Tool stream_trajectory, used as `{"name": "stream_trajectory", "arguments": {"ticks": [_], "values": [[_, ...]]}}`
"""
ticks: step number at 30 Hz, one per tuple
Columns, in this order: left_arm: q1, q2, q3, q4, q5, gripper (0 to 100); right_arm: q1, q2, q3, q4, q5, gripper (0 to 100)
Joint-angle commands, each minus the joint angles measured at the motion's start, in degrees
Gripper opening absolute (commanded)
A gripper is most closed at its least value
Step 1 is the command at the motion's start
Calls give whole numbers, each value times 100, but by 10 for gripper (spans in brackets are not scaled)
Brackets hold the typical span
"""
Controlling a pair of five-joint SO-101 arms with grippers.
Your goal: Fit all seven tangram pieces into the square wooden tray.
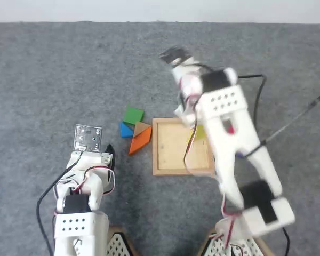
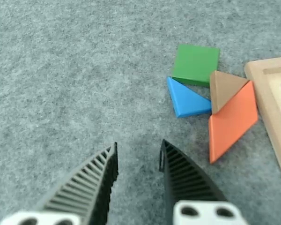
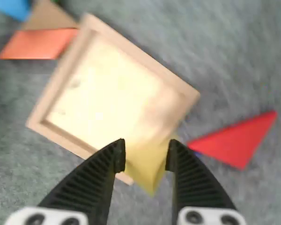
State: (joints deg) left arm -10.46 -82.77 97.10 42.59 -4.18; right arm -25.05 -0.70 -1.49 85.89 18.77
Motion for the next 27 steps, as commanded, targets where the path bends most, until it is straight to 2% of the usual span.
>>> {"name": "stream_trajectory", "arguments": {"ticks": [1,6,11,16,19,22,27], "values": [[-9,-114,-31,35,-35,151,-400,-576,756,-804,369,114],[-9,-114,-31,35,-35,151,-567,-92,993,-1402,404,114],[-9,-114,-31,35,-35,151,-409,-189,1081,-1341,352,114],[-9,-114,-31,35,-35,151,-409,-1138,2479,-1631,396,114],[-9,-114,-31,35,-35,151,-48,-1393,3288,-2044,396,114],[-9,-114,-31,35,-35,151,233,-1323,3710,-2325,431,114],[-9,-114,-31,35,-35,151,40,-892,4009,-2527,598,114]]}}
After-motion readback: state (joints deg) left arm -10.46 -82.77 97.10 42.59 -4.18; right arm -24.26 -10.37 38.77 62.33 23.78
